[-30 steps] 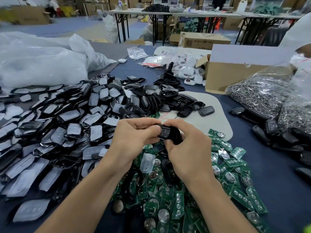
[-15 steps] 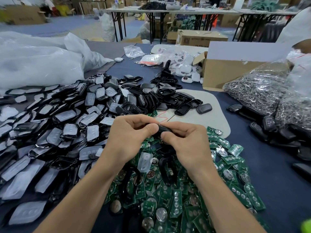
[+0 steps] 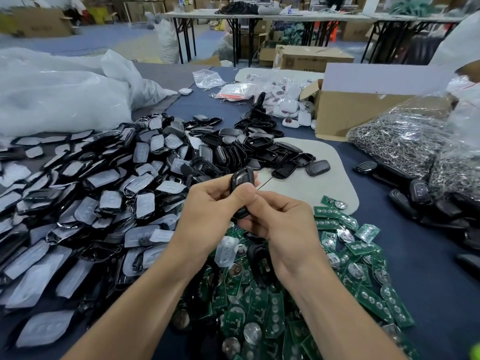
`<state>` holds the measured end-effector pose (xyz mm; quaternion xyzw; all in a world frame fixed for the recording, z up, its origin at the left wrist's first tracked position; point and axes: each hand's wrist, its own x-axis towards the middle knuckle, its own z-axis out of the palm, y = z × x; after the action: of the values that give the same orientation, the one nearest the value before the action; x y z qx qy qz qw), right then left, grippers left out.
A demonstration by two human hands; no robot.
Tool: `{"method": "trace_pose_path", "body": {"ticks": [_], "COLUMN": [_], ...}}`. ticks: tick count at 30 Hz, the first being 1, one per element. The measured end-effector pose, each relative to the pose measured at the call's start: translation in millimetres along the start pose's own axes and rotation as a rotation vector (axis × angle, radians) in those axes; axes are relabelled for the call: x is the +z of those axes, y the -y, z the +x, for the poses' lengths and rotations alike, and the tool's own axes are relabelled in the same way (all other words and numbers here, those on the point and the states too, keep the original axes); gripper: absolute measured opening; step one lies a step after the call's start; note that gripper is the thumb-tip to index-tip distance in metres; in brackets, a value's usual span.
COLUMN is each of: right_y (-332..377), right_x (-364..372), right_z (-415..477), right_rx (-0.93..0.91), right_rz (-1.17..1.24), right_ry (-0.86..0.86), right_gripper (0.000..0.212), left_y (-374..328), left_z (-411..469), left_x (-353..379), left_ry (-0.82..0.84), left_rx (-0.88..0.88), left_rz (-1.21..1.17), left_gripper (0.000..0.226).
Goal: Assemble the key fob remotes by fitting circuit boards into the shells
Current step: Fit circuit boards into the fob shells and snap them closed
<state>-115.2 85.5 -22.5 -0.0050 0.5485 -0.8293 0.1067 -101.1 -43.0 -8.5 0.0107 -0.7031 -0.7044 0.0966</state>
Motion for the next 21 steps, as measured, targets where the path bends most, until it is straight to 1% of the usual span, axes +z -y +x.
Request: {"method": "trace_pose_path", "body": {"ticks": [2,5,8,12,16,19,21], "right_y": [0,-2,-2,-4,-4,-3,-2], "right_x": [2,5,6,6,7,6,6], "right_z": [-2,-4,-5,-6,-7,-6,-6], "right_rx": [0.02,0.0,-0.009,0.0,0.004,0.003,0.008], "right_rz": [0.048,0.021,0.005,-0.014,-0.026,-0.021,-0.006], "right_ry": [-0.013,-0.017,0.008,0.036,0.038,0.009,0.0], "right_gripper": [0.006,0.014,0.016,0.017,0.019,0.018,0.019], "left_y": [-1,-2,-2,-1,0,-2,-3], "left_z": [-1,-2,-4,-4,-4,-4,-4], "left_x": [5,11,15,14,13,13,12], "left_ry": [-0.036,-0.113,-0.168,-0.215,-0.219,-0.19,-0.15], "left_rx": [-0.052,-0.064,-0.05,-0.059,-0.05,-0.046,-0.053], "left_rz": [-0.091,-0.17,-0.188,-0.153,-0.122,-0.14,-0.153], "left_gripper": [0.026,0.037,0.042,0.044,0.044,0.041,0.048]}}
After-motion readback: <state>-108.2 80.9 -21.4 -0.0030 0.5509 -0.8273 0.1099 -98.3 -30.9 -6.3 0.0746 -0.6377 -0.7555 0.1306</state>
